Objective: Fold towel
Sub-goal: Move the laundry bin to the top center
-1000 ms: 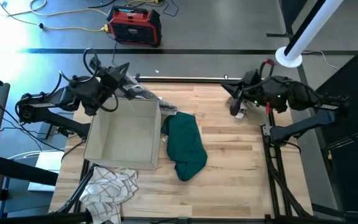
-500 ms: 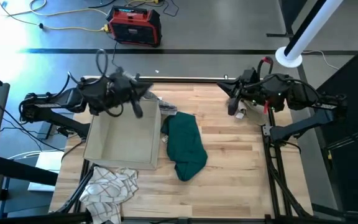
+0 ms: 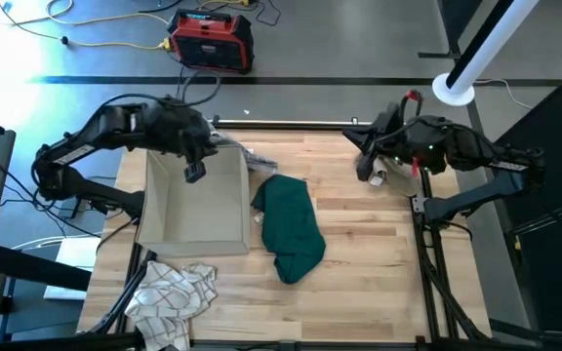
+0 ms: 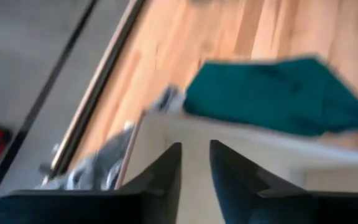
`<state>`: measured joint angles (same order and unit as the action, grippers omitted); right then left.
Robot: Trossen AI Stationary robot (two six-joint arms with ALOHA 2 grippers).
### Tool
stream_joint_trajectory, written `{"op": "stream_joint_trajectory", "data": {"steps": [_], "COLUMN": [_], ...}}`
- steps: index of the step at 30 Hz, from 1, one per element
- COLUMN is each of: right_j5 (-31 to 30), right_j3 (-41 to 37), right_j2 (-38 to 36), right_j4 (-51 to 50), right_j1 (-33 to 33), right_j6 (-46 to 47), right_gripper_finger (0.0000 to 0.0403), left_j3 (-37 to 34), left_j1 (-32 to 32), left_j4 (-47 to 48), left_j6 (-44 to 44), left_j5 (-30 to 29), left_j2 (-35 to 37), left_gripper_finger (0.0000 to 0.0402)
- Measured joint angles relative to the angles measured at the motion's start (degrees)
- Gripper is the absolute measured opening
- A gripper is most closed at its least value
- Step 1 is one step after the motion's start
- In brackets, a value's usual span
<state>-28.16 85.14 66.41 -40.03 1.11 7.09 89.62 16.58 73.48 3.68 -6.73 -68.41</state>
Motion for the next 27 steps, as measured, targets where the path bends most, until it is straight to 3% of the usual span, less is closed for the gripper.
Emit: {"op": "stream_joint_trajectory", "data": {"steps": [2,4,6,11,21,27], "right_j5": [0.1,0.17,0.6,2.87,4.67,4.72], "right_j3": [0.0,0.01,-0.02,-0.01,-0.02,-0.02], "right_j2": [0.0,-0.01,0.0,0.0,-0.01,0.0], "right_j4": [-1.1,-3.1,-3.09,-4.77,-4.86,-4.86], "right_j1": [0.02,0.01,0.02,0.06,0.23,0.24], "right_j6": [0.52,1.59,2.26,3.54,4.75,5.81], "right_gripper_finger": [0.0,0.0,0.0,0.0,0.0,0.0], "left_j3": [-0.04,0.07,0.06,0.0,-2.92,-2.93], "left_j1": [0.41,1.66,3.26,9.29,17.06,18.84], "left_j4": [0.76,1.55,1.55,5.2,3.16,3.23], "left_j6": [1.02,4.89,8.14,8.76,16.25,20.31], "left_j5": [-2.09,-10.33,-13.72,-6.91,2.09,2.04], "left_j2": [-0.64,-2.29,-3.7,-8.16,-16.87,-21.65], "left_gripper_finger": [0.0113,0.0143,0.0167,0.0195,0.0198,0.0197]}}
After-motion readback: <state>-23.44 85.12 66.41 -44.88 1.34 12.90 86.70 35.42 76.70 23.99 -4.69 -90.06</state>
